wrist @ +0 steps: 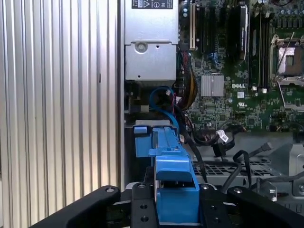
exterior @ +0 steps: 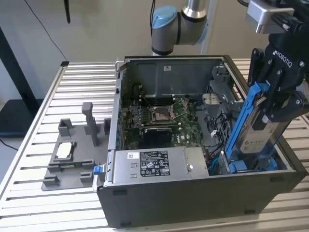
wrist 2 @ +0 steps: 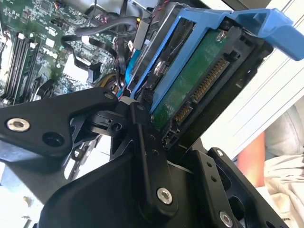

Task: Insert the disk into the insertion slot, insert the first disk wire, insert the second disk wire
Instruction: 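Insert the disk into the insertion slot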

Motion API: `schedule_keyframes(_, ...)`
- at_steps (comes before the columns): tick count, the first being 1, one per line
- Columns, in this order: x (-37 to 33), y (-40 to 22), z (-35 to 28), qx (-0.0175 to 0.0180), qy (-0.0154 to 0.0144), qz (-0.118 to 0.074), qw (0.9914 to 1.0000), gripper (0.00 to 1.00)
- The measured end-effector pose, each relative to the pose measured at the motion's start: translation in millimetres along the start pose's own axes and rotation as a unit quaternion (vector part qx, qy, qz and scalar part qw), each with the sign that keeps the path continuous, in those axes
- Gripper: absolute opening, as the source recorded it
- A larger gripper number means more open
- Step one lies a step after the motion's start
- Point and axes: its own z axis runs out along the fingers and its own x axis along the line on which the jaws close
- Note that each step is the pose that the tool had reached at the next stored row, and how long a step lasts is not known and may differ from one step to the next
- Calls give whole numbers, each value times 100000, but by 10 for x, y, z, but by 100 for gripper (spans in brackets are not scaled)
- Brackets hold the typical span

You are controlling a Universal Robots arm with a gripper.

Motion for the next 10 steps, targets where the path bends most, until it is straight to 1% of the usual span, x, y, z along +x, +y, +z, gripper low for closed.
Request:
schedule_keyframes(7, -2, -2, 80, 15, 6, -19, 100000, 33)
schedule_keyframes(10, -6, -4, 124, 17, -24, -65, 100000, 33)
